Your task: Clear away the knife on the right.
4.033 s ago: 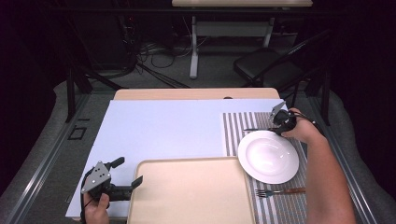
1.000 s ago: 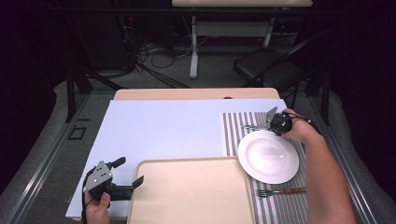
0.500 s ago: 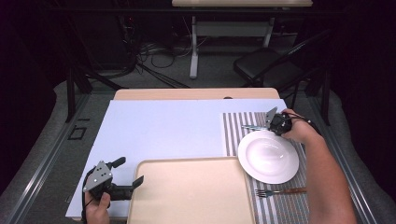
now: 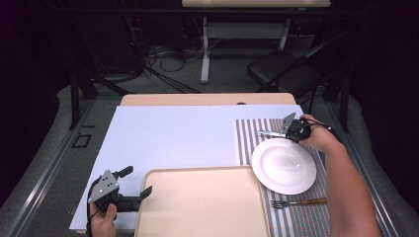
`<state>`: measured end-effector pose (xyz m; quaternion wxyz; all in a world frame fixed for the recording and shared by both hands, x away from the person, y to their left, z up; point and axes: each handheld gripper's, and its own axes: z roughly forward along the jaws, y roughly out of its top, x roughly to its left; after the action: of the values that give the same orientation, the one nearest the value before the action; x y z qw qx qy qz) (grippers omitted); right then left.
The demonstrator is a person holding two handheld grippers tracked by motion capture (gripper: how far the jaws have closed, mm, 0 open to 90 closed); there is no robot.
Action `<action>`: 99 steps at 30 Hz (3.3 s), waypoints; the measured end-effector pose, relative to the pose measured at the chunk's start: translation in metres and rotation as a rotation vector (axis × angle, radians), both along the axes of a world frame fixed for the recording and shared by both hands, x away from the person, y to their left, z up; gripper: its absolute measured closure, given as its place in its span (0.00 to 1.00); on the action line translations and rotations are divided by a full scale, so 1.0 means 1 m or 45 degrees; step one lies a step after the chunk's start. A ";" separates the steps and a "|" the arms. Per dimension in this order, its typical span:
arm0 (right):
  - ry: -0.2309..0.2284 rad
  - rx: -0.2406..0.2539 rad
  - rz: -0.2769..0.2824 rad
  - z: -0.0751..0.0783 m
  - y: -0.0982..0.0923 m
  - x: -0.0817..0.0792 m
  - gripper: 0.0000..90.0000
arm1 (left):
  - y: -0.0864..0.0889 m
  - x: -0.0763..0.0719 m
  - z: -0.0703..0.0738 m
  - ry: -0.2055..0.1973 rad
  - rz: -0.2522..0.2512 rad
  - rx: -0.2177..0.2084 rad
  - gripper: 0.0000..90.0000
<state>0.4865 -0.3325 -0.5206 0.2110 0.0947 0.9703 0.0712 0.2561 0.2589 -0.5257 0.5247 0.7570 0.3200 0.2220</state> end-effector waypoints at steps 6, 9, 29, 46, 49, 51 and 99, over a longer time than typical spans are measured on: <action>-0.021 0.004 0.011 0.006 0.001 -0.001 0.86 | 0.000 0.000 0.000 -0.001 0.001 0.001 0.06; -0.029 0.009 0.014 0.009 0.002 -0.002 0.86 | 0.000 0.000 0.000 -0.002 0.001 0.001 0.06; -0.082 0.011 0.045 0.035 0.011 -0.026 0.86 | 0.001 0.000 0.001 -0.009 -0.003 -0.008 0.06; -0.121 0.047 0.072 0.059 0.031 -0.069 0.86 | -0.001 -0.002 0.002 -0.014 -0.039 0.007 0.06; -0.137 0.035 0.083 0.064 0.034 -0.077 0.86 | -0.002 -0.002 0.002 -0.014 -0.054 0.013 0.06; -0.114 0.005 0.055 0.068 0.035 -0.084 0.86 | -0.002 -0.002 0.002 -0.023 -0.055 0.016 0.06; 0.310 0.651 -1.276 0.065 0.023 -0.128 0.86 | -0.003 -0.004 0.003 -0.024 -0.055 0.011 0.06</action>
<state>0.3584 -0.3094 -0.4560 0.0760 0.5984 0.7762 0.1833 0.2525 0.2563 -0.5227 0.5291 0.7638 0.2976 0.2193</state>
